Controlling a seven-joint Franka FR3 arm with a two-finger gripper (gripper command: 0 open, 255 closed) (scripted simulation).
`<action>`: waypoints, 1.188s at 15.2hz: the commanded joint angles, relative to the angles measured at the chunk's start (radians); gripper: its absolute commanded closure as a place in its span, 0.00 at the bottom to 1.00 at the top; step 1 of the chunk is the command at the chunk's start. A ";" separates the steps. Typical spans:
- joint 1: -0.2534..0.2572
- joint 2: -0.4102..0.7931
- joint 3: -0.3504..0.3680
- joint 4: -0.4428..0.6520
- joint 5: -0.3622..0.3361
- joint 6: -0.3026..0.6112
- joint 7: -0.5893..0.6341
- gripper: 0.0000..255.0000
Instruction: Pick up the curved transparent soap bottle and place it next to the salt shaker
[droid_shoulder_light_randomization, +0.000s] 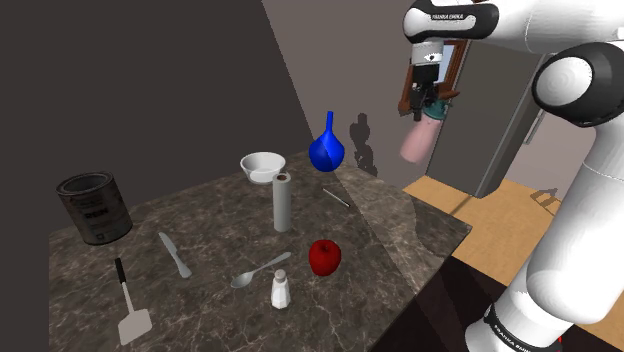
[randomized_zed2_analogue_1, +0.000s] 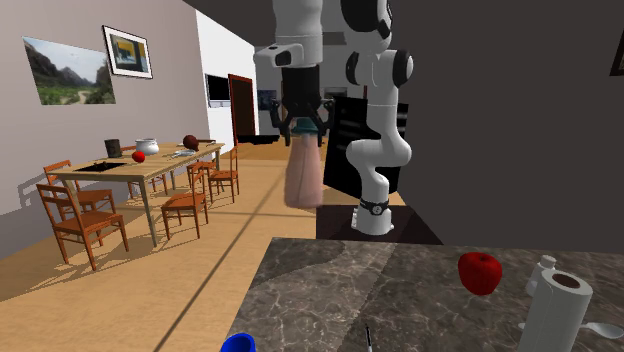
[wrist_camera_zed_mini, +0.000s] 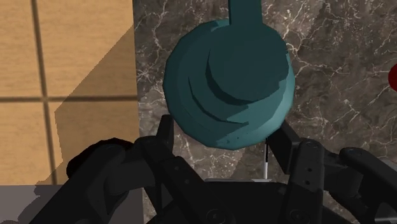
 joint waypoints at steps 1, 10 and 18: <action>-0.002 0.013 -0.001 0.043 0.005 -0.031 -0.005 1.00; -0.022 0.078 -0.010 0.250 0.027 -0.177 -0.035 1.00; 0.101 -0.085 0.076 0.025 0.000 -0.116 0.173 1.00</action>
